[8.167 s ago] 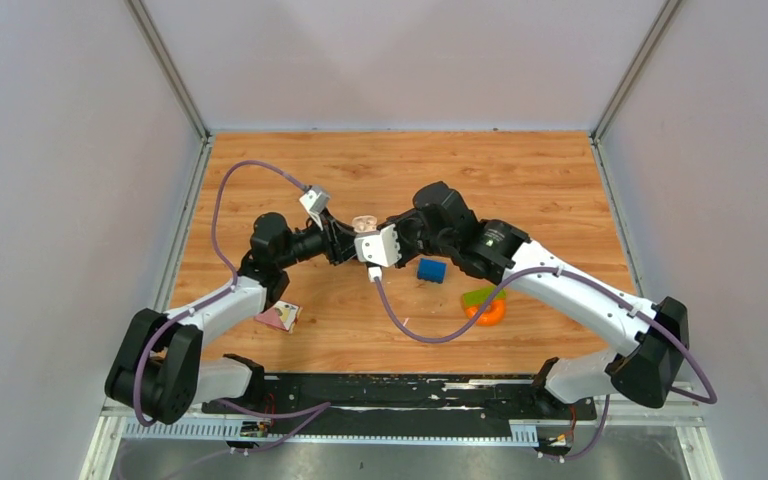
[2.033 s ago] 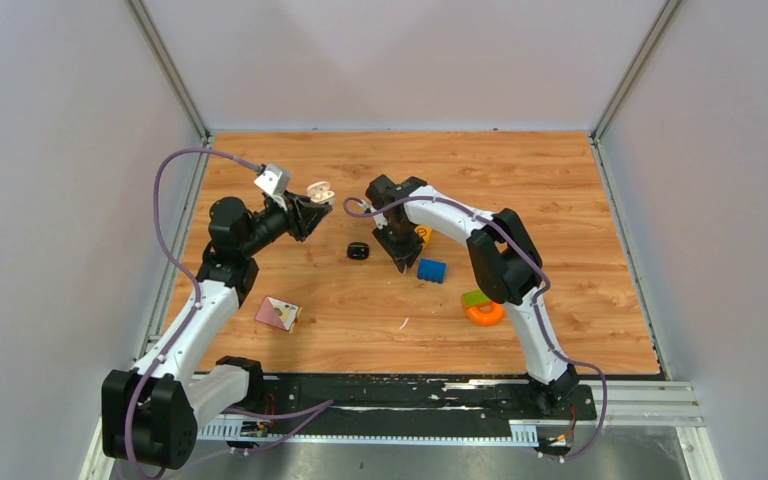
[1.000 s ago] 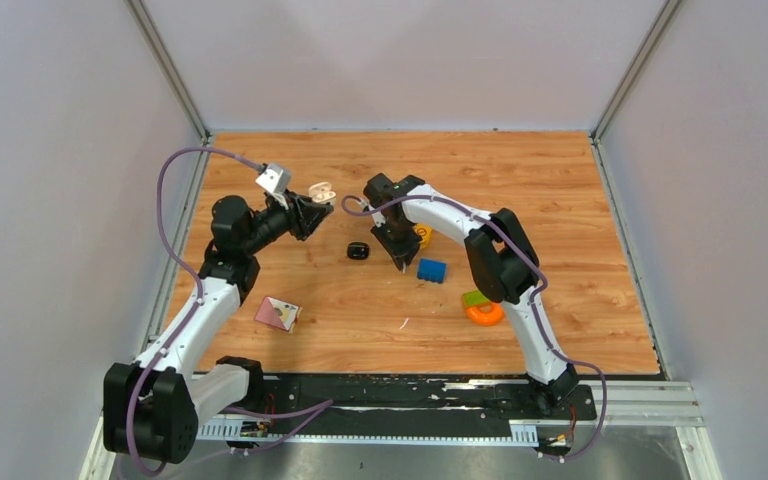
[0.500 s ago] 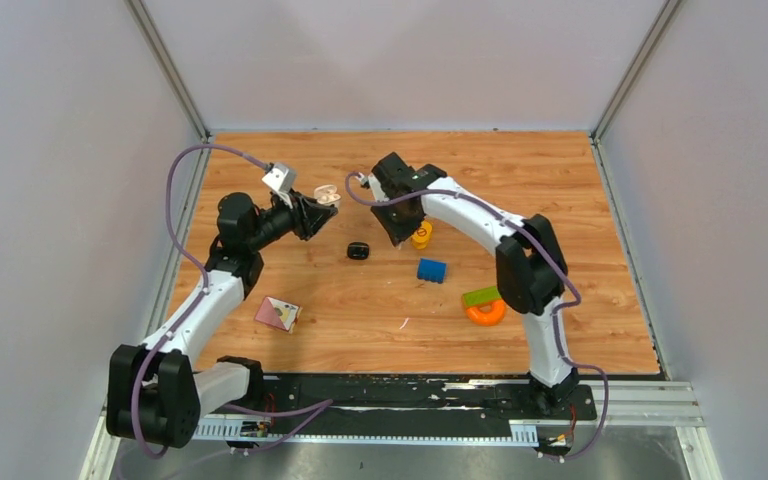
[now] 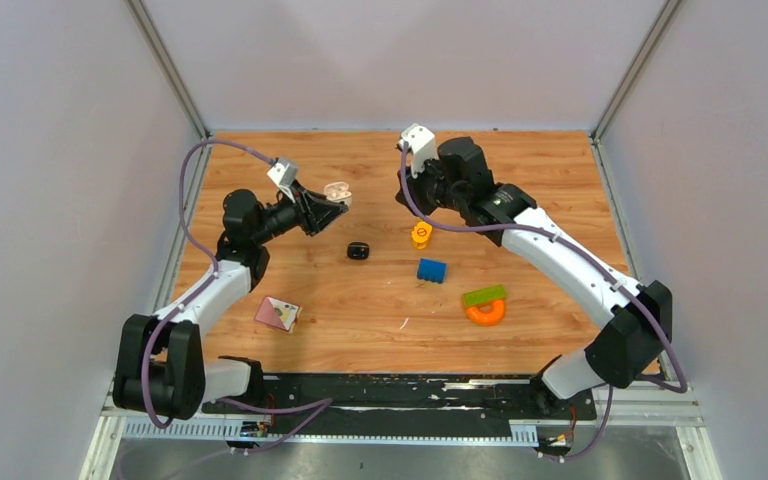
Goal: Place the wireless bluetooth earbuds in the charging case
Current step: Insert the right earbud into the right side groove of the charging case.
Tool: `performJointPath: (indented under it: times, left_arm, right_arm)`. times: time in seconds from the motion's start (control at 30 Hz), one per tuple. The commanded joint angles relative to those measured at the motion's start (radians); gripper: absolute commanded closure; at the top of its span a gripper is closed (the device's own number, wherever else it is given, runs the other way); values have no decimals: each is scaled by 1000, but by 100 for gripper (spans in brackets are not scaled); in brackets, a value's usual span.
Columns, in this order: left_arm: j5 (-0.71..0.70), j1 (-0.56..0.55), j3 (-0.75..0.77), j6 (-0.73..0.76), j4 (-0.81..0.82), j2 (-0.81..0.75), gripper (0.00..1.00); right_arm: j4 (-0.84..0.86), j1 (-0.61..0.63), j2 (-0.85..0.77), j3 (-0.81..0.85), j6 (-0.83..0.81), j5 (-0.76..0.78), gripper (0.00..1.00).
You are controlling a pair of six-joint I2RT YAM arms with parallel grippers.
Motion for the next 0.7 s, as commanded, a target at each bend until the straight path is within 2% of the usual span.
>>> performJointPath:
  times: [0.0,0.27,0.43,0.67]
  left_arm:
    - [102,-20,44,-97,159,28,99]
    - [126,-67,104,-160,185,45,98]
    - [132,-70,121,-169,191,39,98]
    - [142,-73,118,-173,204,26,98]
  right_arm:
    - [369,14,-52,-42,-32,-69,97]
    - [523,47,-58,-40,-104,-141,97]
    - [544,84,-73,-56,-183,-174,96]
    - [526,95,-62,-47,-187,-192,96]
